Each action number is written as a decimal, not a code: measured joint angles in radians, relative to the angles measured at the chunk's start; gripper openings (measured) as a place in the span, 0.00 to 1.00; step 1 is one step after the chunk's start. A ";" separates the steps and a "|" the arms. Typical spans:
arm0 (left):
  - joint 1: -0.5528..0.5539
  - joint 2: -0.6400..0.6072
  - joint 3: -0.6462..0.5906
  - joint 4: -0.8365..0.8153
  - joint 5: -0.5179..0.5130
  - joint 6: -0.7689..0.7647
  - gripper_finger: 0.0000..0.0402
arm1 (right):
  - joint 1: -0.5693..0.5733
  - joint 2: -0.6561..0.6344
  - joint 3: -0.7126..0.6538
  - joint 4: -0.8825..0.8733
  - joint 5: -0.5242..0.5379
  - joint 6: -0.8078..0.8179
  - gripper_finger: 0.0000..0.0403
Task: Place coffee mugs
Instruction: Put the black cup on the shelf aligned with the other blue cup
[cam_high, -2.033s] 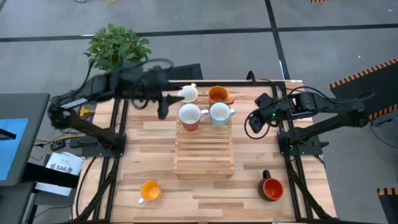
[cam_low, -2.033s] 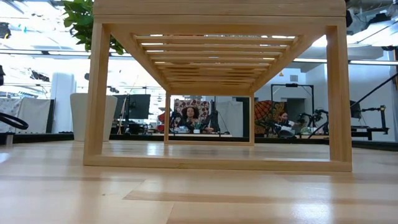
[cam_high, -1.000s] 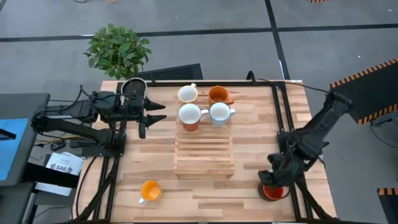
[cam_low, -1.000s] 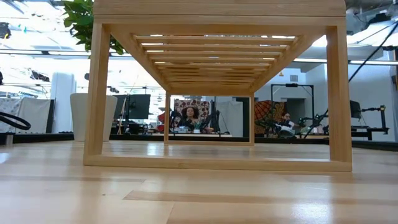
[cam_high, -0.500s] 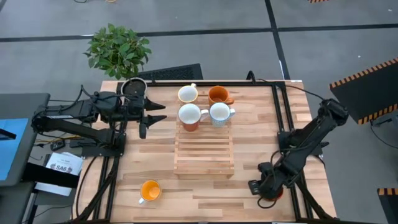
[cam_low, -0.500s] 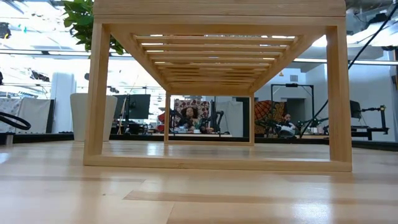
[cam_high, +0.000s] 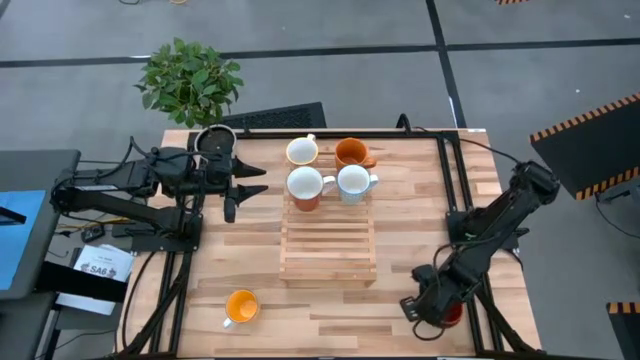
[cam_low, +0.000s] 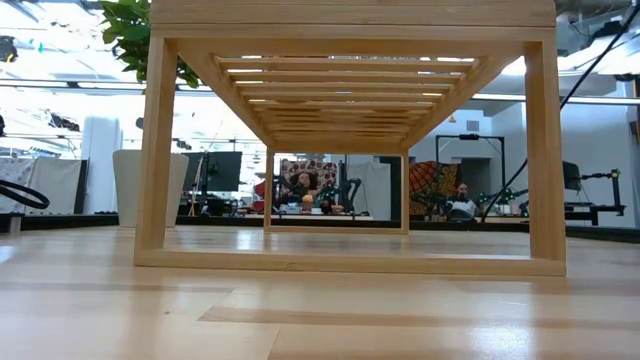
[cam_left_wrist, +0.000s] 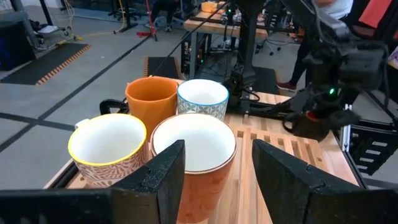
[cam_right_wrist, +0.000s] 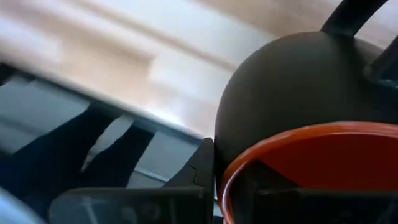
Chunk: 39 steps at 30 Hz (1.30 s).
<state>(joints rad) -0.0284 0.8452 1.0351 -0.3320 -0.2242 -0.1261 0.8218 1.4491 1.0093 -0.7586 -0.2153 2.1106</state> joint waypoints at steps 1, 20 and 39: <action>0.000 0.000 0.000 0.000 0.000 0.000 0.43 | -0.002 -0.016 0.010 0.000 0.004 -0.024 0.10; 0.000 0.000 0.000 0.001 -0.024 -0.016 0.43 | -0.445 0.053 0.790 -0.294 0.018 -0.815 0.10; 0.000 0.000 0.000 0.000 -0.024 -0.016 0.43 | -0.593 0.275 0.984 -0.630 0.041 -1.175 0.10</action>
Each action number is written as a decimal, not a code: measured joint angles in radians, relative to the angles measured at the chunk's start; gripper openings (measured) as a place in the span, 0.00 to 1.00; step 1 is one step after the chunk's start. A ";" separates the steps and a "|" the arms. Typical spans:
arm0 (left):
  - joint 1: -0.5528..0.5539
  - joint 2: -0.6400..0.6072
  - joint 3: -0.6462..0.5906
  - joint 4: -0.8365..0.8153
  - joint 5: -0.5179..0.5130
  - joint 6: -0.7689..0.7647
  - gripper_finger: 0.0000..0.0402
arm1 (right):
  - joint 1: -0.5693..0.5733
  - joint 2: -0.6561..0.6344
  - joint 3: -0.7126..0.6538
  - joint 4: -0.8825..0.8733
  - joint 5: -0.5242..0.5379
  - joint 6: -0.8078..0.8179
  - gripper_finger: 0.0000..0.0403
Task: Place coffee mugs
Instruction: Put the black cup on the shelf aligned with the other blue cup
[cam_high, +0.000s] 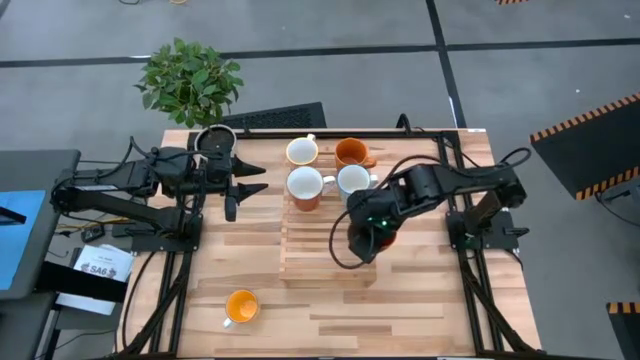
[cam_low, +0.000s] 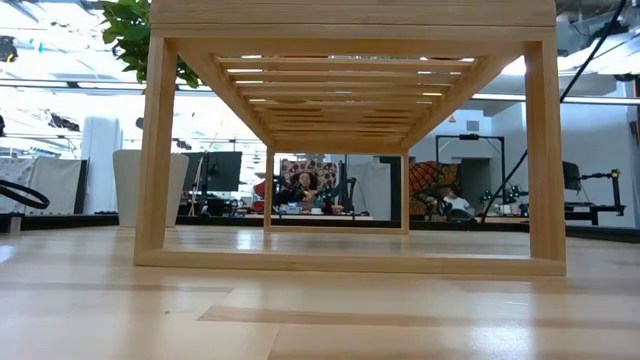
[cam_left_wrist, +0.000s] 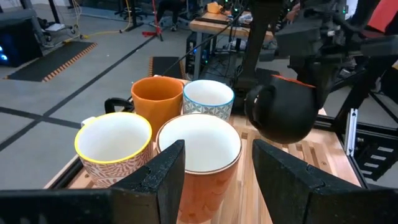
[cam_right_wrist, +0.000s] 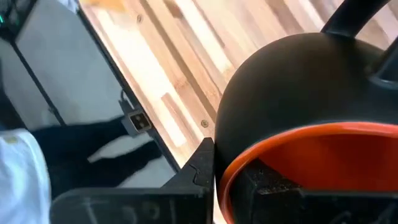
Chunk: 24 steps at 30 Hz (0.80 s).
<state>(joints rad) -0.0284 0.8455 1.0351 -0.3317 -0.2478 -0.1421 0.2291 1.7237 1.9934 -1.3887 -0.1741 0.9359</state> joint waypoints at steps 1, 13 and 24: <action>0.000 0.000 0.000 0.000 0.000 0.000 0.43 | -0.001 0.002 0.000 0.000 -0.001 -0.028 0.10; 0.000 0.001 0.000 0.000 -0.001 -0.021 0.43 | -0.001 0.146 0.131 -0.093 -0.027 -0.387 0.10; 0.000 0.013 0.000 -0.002 -0.007 -0.038 0.43 | -0.061 0.216 0.233 -0.179 0.020 -0.421 0.11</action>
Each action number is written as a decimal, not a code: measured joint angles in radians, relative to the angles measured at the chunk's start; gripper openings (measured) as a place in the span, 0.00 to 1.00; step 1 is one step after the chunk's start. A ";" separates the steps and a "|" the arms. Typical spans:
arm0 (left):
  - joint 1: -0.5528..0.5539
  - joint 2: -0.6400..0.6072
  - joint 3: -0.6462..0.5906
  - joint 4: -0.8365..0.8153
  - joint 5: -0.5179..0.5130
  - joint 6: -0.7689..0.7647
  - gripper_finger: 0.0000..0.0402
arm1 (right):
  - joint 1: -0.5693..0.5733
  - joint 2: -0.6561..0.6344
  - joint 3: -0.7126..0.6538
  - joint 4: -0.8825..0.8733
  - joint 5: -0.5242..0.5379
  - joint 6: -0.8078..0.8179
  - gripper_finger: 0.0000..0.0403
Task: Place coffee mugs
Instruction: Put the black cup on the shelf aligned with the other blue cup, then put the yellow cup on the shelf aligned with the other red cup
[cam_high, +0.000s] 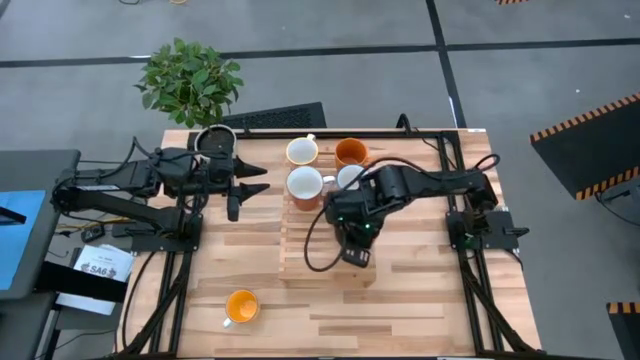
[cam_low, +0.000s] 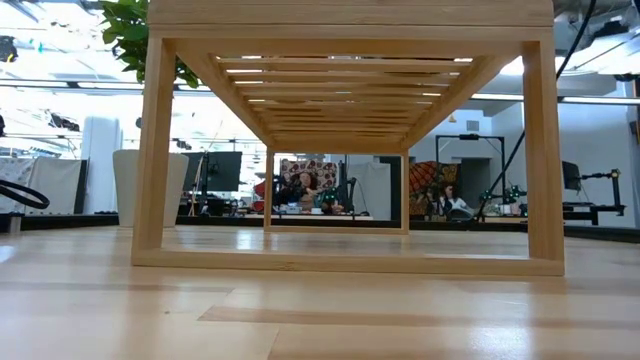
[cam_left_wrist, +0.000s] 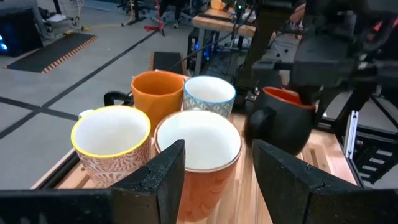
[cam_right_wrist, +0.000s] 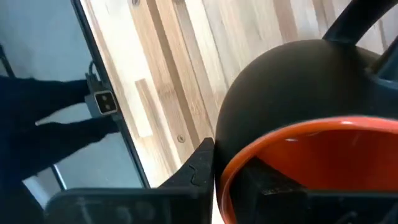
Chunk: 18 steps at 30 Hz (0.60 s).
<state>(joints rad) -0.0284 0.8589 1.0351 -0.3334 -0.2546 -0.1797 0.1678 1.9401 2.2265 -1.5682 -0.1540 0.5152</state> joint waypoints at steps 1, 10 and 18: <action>0.000 -0.001 0.000 0.002 0.000 0.000 0.43 | -0.004 0.000 0.000 0.002 0.011 0.008 0.13; 0.000 -0.001 0.000 0.002 0.000 0.000 0.43 | -0.014 0.005 -0.003 0.007 0.035 0.005 0.35; 0.000 -0.001 0.000 0.002 0.000 0.009 0.43 | -0.023 -0.016 -0.002 0.014 0.029 0.023 0.42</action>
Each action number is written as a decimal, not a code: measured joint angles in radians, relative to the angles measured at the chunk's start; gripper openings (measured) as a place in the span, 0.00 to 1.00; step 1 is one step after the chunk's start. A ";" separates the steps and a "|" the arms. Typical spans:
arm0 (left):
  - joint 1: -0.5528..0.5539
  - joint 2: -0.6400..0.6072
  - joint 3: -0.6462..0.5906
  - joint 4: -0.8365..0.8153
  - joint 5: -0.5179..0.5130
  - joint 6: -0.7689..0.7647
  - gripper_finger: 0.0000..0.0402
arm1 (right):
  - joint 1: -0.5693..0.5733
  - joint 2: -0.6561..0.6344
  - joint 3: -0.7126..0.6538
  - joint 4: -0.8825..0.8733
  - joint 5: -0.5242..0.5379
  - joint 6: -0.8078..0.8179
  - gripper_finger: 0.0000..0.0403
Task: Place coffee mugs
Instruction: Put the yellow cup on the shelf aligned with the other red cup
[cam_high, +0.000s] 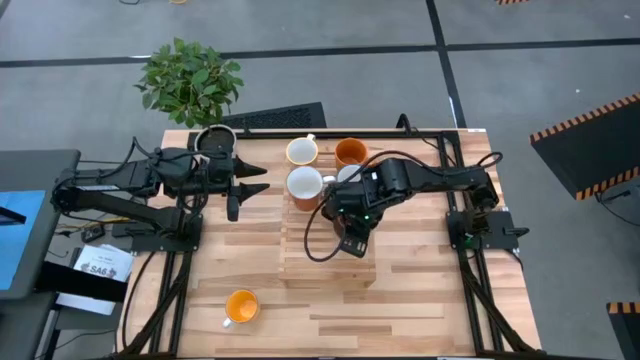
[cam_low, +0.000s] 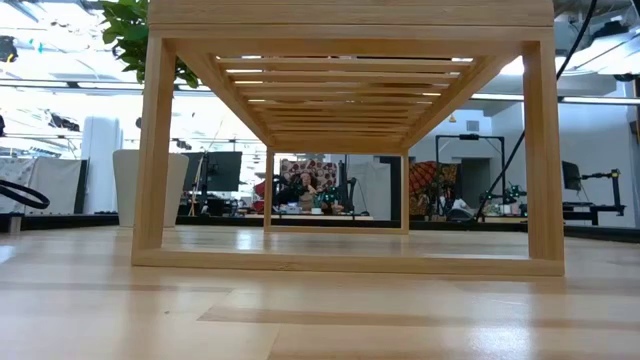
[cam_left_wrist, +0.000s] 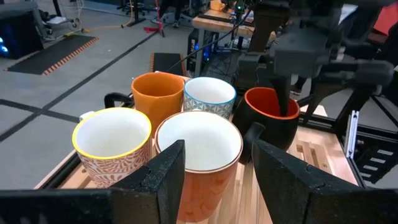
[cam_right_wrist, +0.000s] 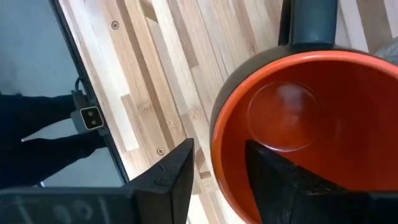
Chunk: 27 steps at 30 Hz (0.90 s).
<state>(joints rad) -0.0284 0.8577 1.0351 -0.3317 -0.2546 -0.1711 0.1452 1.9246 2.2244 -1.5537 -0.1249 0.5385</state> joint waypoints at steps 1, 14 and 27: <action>0.000 0.000 0.000 0.000 0.000 0.001 0.43 | -0.003 -0.006 0.001 0.005 0.000 0.001 0.42; 0.000 0.000 0.000 -0.001 0.000 0.002 0.43 | 0.063 -0.147 -0.001 0.007 0.280 -0.016 0.42; 0.000 0.000 0.000 0.000 0.016 0.001 0.43 | 0.166 -0.536 -0.494 0.018 0.538 0.358 0.43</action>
<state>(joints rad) -0.0284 0.8577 1.0351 -0.3321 -0.2382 -0.1703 0.3115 1.3884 1.7308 -1.5355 0.4127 0.8966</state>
